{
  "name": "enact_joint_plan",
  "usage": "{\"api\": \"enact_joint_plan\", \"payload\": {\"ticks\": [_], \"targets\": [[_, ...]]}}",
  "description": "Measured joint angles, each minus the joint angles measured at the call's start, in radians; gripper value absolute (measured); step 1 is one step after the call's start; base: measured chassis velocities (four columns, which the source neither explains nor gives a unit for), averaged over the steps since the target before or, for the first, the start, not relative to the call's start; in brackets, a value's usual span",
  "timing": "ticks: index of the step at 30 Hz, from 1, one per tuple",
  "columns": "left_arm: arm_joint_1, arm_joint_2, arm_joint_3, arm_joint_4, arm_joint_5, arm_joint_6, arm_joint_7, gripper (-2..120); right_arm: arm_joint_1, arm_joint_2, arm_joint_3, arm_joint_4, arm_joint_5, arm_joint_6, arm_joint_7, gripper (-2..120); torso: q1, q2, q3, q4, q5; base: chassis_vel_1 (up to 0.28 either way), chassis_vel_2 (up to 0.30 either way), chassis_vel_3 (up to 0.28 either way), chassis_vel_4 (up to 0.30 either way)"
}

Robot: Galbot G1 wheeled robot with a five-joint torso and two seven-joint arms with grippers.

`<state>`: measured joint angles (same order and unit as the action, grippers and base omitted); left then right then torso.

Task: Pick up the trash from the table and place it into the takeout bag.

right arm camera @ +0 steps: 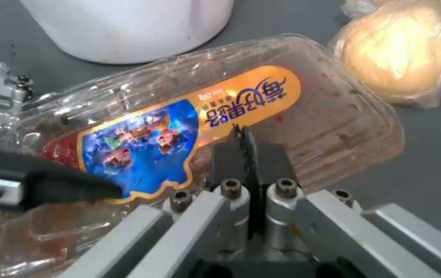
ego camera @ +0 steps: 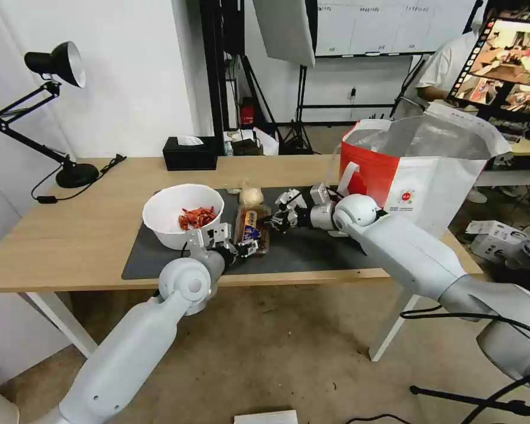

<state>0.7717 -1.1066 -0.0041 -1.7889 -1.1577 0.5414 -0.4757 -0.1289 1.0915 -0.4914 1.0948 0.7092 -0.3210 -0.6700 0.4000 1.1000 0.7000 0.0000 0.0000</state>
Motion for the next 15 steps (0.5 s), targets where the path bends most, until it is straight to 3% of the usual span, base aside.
{"api": "enact_joint_plan", "payload": {"ticks": [1,3,7,9,13,15], "targets": [[0.0,0.0,0.0,0.0,0.0,0.0,0.0,51,0.0,0.0,0.0,0.0,0.0,0.0,0.0,0,0.0,0.0,0.0,0.0,0.0,0.0,0.0,0.0,0.0],[-0.001,0.0,0.003,0.0,0.003,-0.002,-0.002,34,-0.004,-0.004,0.003,0.004,0.0,0.0,0.001,0,0.0,0.0,0.0,0.0,0.0001,0.0,0.0,0.0,0.0],[-0.001,0.0,0.005,0.0,0.004,-0.003,-0.002,25,-0.006,-0.005,0.006,0.006,0.0,0.0,0.001,0,0.0,0.0,0.0,0.0,0.0,0.0,0.0,0.0,0.0],[-0.002,0.0,0.006,-0.002,0.004,-0.004,-0.002,13,-0.008,-0.007,0.009,0.008,-0.001,0.001,0.001,0,0.0,0.0,0.0,0.0,0.0,0.0,0.0,0.0,0.0],[-0.002,0.002,0.008,-0.009,0.004,-0.005,-0.002,0,-0.01,-0.01,0.012,0.012,-0.001,0.001,0.002,0,0.0,0.0,0.0,0.0,0.0,0.0,0.0,0.0,0.0],[-0.002,0.002,0.008,-0.01,0.004,-0.007,-0.002,0,-0.01,-0.012,0.012,0.015,-0.001,0.001,0.004,0,0.0,0.0,0.0,0.0,0.0,0.0,0.0,0.0,0.0]]}}
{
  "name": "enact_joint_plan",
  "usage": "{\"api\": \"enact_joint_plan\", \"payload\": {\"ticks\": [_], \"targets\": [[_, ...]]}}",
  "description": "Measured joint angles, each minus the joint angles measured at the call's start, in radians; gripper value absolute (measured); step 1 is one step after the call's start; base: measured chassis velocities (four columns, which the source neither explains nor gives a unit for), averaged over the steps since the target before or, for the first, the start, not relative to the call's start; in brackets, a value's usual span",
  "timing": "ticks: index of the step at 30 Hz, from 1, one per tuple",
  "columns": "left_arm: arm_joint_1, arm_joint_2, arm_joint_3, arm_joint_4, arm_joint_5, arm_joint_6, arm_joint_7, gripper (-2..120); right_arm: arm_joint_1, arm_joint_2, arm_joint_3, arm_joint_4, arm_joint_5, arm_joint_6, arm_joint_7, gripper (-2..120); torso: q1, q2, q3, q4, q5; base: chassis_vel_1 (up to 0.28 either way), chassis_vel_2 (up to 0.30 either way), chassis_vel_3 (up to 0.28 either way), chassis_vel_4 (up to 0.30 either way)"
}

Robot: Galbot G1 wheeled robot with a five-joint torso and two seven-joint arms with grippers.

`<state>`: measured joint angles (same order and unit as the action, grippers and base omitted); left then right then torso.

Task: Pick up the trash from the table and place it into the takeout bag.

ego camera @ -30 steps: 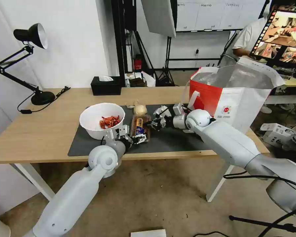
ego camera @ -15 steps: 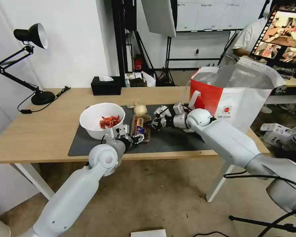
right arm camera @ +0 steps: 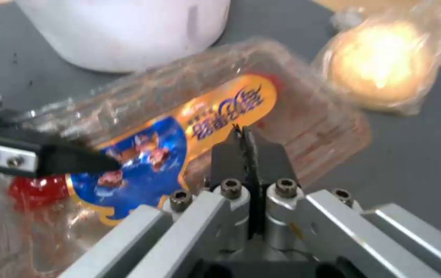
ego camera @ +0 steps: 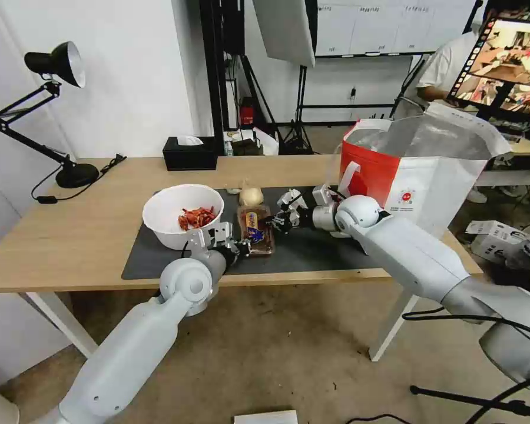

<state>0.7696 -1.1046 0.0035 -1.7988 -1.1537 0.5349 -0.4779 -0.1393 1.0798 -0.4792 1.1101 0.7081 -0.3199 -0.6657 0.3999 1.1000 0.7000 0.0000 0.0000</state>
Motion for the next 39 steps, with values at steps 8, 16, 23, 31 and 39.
{"api": "enact_joint_plan", "payload": {"ticks": [8,16,23,31,39], "targets": [[0.011,-0.005,-0.002,-0.024,-0.012,-0.004,-0.027,0,-0.026,-0.078,0.044,0.119,0.059,-0.001,0.056,0,0.0,0.0,0.0,0.0,0.0,0.0,0.0,0.0,0.0],[0.037,-0.003,-0.032,-0.063,-0.047,-0.012,-0.034,0,-0.171,-0.17,0.157,0.332,0.149,-0.008,0.216,22,0.0,0.0,0.0,-0.0002,0.0004,0.0,0.0,0.0,0.0],[0.064,0.006,-0.045,-0.091,-0.059,-0.025,-0.032,0,-0.295,-0.212,0.23,0.463,0.217,-0.005,0.356,41,0.0,0.0,0.0,0.0,0.0001,0.0,0.0,0.0,0.0],[0.104,0.036,-0.076,-0.174,-0.095,-0.047,-0.028,0,-0.548,-0.302,0.393,0.696,0.225,0.033,0.502,71,0.0,0.0,0.0,0.0001,-0.0001,0.0,0.0,0.0,0.0],[0.193,0.111,-0.171,-0.34,-0.143,-0.072,0.002,0,-0.884,-0.388,0.61,0.882,0.176,0.094,0.542,98,0.0,0.0,0.0,-0.0011,-0.0004,0.0,0.0,0.0,0.0]]}}
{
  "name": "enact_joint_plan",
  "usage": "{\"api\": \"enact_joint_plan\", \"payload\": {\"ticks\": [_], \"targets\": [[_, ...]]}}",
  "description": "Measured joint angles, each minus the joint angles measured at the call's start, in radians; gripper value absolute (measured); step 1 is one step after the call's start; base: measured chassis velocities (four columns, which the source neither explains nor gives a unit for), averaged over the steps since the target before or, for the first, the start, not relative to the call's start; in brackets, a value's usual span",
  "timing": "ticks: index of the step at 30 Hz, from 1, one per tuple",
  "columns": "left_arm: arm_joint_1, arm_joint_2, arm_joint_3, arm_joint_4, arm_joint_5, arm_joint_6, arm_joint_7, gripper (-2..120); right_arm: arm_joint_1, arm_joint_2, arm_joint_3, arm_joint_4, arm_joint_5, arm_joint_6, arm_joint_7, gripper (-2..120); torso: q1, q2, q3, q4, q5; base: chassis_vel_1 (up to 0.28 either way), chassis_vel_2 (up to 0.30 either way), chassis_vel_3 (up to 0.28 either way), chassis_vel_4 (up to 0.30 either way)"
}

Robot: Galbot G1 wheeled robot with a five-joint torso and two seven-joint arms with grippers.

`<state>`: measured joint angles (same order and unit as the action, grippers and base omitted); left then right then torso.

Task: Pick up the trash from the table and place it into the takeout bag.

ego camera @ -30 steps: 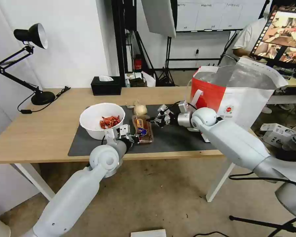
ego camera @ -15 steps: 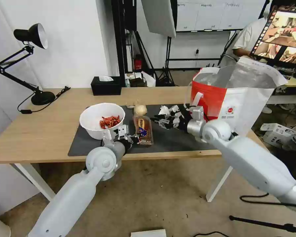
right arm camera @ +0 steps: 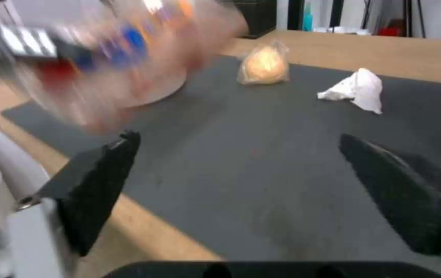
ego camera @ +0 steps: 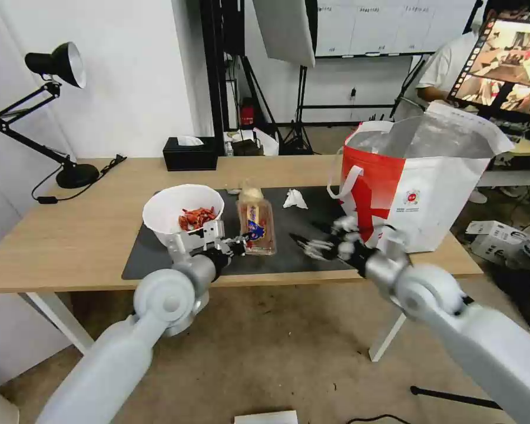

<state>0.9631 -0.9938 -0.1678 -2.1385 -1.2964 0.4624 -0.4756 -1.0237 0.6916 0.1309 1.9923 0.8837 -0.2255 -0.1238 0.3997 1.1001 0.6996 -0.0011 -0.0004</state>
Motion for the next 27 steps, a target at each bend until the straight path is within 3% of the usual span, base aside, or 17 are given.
{"api": "enact_joint_plan", "payload": {"ticks": [2,7,9,11,14,15,17,18,21,22,25,27], "targets": [[0.067,0.045,-0.083,-0.088,-0.024,-0.017,-0.003,0,-0.039,-0.005,0.002,0.021,-0.039,0.017,-0.012,100,0.0,0.0,0.0,0.0036,0.0004,0.0,0.0,0.0,0.0],[-0.002,0.078,-0.075,-0.121,-0.102,-0.028,-0.041,0,-0.162,-0.003,0.046,0.055,-0.114,0.057,-0.015,100,0.0,0.0,0.0,0.0013,0.0001,0.0,0.0,0.0,0.0],[-0.11,0.088,-0.025,-0.114,-0.158,-0.031,-0.079,0,-0.231,0.011,0.074,0.073,-0.154,0.074,-0.01,100,0.0,0.0,0.0,0.0002,0.0007,0.0,0.0,0.0,0.0],[-0.17,0.088,0.004,-0.1,-0.174,-0.033,-0.091,0,-0.252,0.017,0.084,0.08,-0.168,0.079,-0.007,100,0.0,0.0,0.0,0.0003,0.0005,0.0,0.0,0.0,0.0],[-0.377,0.064,0.119,-0.026,-0.226,-0.039,-0.133,0,-0.316,0.047,0.113,0.096,-0.223,0.101,-0.004,100,0.0,0.0,0.0,0.0014,0.0,0.0,0.0,0.0,0.0],[-0.377,0.064,0.119,-0.026,-0.226,-0.039,-0.133,0,-0.316,0.047,0.113,0.096,-0.223,0.101,-0.004,100,0.0,0.0,0.0,0.0014,0.0,0.0,0.0,0.0,0.0],[-0.539,0.016,0.211,0.035,-0.267,-0.044,-0.174,0,-0.351,0.076,0.129,0.104,-0.257,0.114,-0.004,100,0.0,0.0,0.0,0.0012,0.0003,0.0,0.0,0.0,0.0],[-0.539,0.016,0.211,0.035,-0.267,-0.044,-0.174,0,-0.351,0.076,0.129,0.104,-0.257,0.114,-0.004,100,0.0,0.0,0.0,0.0012,0.0003,0.0,0.0,0.0,0.0],[-0.726,-0.084,0.338,0.123,-0.288,-0.047,-0.206,0,-0.411,0.132,0.163,0.11,-0.326,0.152,-0.004,100,0.0,0.0,0.0,0.0008,0.0009,0.0,0.0,0.0,0.0],[-0.726,-0.084,0.338,0.123,-0.288,-0.047,-0.206,0,-0.411,0.132,0.163,0.11,-0.326,0.152,-0.004,100,0.0,0.0,0.0,0.0008,0.0009,0.0,0.0,0.0,0.0],[-0.838,-0.195,0.417,0.222,-0.285,-0.047,-0.221,0,-0.499,0.189,0.222,0.131,-0.392,0.205,-0.006,100,0.0,0.0,0.0,0.0012,0.0008,0.0,0.0,0.0,0.0],[-0.865,-0.224,0.432,0.255,-0.275,-0.047,-0.222,0,-0.537,0.21,0.25,0.139,-0.409,0.219,-0.014,100,0.0,0.0,0.0,0.0009,0.0006,0.0,0.0,0.0,0.0]]}}
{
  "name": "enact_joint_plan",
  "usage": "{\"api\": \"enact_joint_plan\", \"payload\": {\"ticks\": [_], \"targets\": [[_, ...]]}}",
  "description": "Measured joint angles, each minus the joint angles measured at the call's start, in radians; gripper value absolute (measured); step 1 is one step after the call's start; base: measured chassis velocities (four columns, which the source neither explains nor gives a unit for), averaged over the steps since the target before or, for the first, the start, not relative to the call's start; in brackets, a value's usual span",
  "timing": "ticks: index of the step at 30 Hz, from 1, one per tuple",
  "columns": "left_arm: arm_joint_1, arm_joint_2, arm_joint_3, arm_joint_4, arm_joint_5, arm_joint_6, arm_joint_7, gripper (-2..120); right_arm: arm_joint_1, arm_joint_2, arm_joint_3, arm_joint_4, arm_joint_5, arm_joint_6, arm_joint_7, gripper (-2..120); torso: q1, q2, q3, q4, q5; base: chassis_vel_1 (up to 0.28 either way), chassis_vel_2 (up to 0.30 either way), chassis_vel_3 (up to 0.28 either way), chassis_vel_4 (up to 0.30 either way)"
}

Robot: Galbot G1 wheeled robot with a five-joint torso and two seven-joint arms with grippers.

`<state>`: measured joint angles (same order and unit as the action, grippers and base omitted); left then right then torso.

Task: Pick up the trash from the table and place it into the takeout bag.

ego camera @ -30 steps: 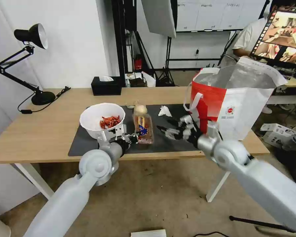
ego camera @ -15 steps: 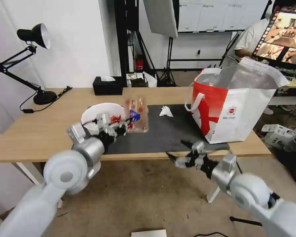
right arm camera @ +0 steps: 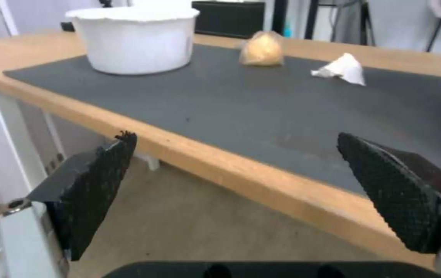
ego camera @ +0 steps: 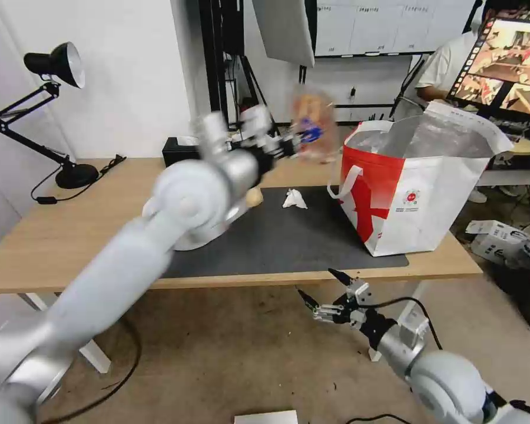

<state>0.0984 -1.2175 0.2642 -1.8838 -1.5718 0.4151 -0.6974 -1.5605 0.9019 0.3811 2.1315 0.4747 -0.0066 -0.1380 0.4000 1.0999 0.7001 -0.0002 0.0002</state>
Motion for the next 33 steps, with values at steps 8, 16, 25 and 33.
{"api": "enact_joint_plan", "payload": {"ticks": [8,16,25,33], "targets": [[-0.121,-0.16,0.08,0.218,0.122,0.017,0.012,0,-0.172,0.132,0.211,0.037,-0.076,0.117,-0.064,100,0.0,0.0,0.0,0.0001,0.0,0.0,0.0,0.0,0.0],[-0.169,-0.301,0.123,0.382,0.249,0.054,0.026,0,-0.267,0.229,0.358,0.078,-0.082,0.176,-0.13,100,0.0,0.0,0.0,0.0,0.0001,0.0,0.0,0.0,0.0],[-0.176,-0.376,0.193,0.548,0.621,0.011,0.195,0,-0.296,0.273,0.411,0.091,-0.078,0.194,-0.144,100,0.0,0.0,0.0,0.0003,0.0001,0.0,0.0,0.0,0.0],[-0.182,-0.352,0.227,0.566,0.749,0.065,0.334,25,-0.289,0.292,0.405,0.1,-0.079,0.189,-0.143,100,0.0,0.0,0.0,0.0004,-0.0002,0.0,0.0,0.0,0.0]]}}
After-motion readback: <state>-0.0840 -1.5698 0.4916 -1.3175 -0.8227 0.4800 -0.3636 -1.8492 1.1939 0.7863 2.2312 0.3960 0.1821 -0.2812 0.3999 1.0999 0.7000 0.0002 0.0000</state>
